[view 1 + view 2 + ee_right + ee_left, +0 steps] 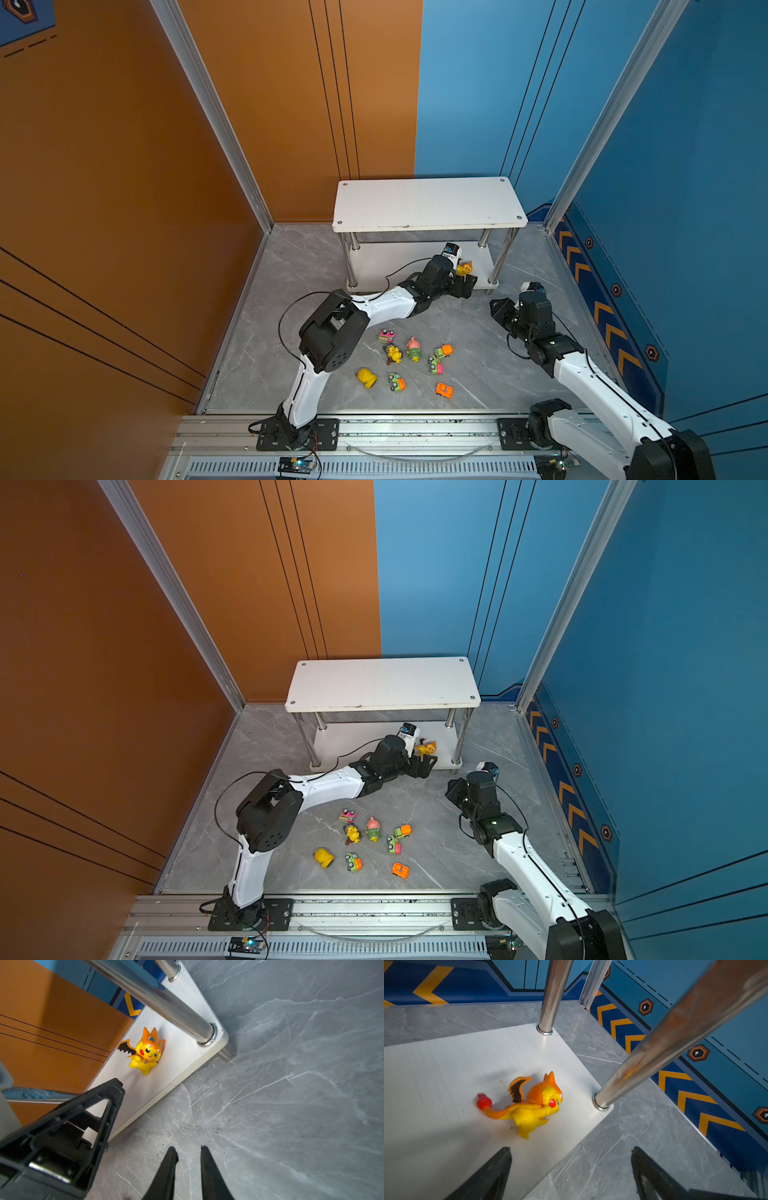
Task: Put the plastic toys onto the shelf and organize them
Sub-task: 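Reach the left gripper to the Pikachu figure on the shelf and close on it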
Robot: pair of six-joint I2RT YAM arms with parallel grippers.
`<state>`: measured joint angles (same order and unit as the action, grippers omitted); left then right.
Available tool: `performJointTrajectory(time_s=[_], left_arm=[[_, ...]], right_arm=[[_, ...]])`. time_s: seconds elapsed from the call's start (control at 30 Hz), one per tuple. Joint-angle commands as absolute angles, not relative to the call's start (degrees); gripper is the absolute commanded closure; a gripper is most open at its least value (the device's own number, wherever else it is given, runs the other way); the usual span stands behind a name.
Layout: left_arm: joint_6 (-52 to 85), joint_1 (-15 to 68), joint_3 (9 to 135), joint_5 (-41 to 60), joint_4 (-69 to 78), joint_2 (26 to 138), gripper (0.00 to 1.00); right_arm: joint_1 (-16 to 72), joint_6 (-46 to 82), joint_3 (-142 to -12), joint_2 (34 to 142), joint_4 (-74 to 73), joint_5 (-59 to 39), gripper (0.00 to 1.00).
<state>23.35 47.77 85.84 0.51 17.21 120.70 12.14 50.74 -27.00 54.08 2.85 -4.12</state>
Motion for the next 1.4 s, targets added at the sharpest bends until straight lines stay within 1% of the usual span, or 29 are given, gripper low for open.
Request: performJointTrajectory(time_s=[0.0, 0.17, 0.23, 0.3, 0.37, 0.5, 0.57, 0.67, 0.73, 0.9, 1.0, 1.03, 1.17, 1.2, 1.27, 1.37], left_arm=[[22.03, 48.14, 89.59, -3.13, 16.54, 122.91, 0.11], [19.64, 48.3, 94.26, -6.82, 13.8, 126.54, 0.11], [18.86, 48.32, 96.54, -7.09, 12.5, 128.11, 0.13], [18.6, 48.37, 98.44, -7.6, 11.59, 129.41, 0.22], [18.37, 48.33, 100.04, -7.5, 10.82, 130.39, 0.33], [18.29, 48.34, 101.05, -7.18, 9.87, 130.79, 0.42], [18.2, 48.17, 100.7, -6.96, 9.84, 130.29, 0.48], [18.19, 48.17, 99.47, -6.6, 9.79, 129.32, 0.71], [18.28, 48.19, 98.35, -6.56, 9.77, 128.47, 0.81], [18.37, 48.24, 94.86, -6.64, 10.18, 125.55, 0.88], [18.37, 48.3, 91.59, -6.48, 11.41, 122.73, 0.96], [18.37, 48.36, 90.26, -6.47, 11.74, 121.59, 1.0], [17.7, 48.45, 85.61, -6.63, 13.87, 118.1, 1.0], [17.1, 48.51, 85.56, -6.61, 14.15, 118.09, 0.97], [16.36, 48.19, 87.29, -6.05, 13.55, 119.16, 0.62], [17.01, 47.42, 91.2, -3.54, 12.91, 122.21, 0.51]], right_arm=[[10.11, 48.84, -25.34, 52.68, 5.2, -7.57, 0.76], [8.11, 48.56, -24.72, 51.76, 4.92, -9.72, 0.75], [7.5, 48.35, -24.6, 51.55, 5.01, -10.4, 0.75], [7.0, 48.15, -24.53, 51.5, 5.06, -11.07, 0.75], [6.47, 48.16, -24.24, 51.24, 5.1, -11.58, 0.75], [5.56, 48.29, -23.64, 51.06, 4.52, -12.19, 0.74], [5.3, 48.43, -23.38, 51.28, 4.09, -12.54, 0.74], [5.2, 48.77, -23.46, 51.66, 3.43, -13.16, 0.74], [5.19, 49.15, -23.38, 51.66, 3.1, -13.53, 0.74], [5.27, 49.57, -23.47, 51.06, 3.05, -14.19, 0.73], [5.74, 49.53, -24.33, 51.4, 3.45, -15.39, 0.73], [6.17, 49.51, -24.73, 51.51, 3.83, -15.49, 0.73], [8.18, 49.23, -25.99, 51.25, 4.73, -15.19, 0.73], [8.56, 49.06, -26.09, 51.11, 4.78, -14.95, 0.73], [9.21, 48.96, -26.18, 51.07, 4.92, -14.25, 0.73], [9.31, 48.91, -26.0, 51.43, 4.9, -14.09, 0.73]])
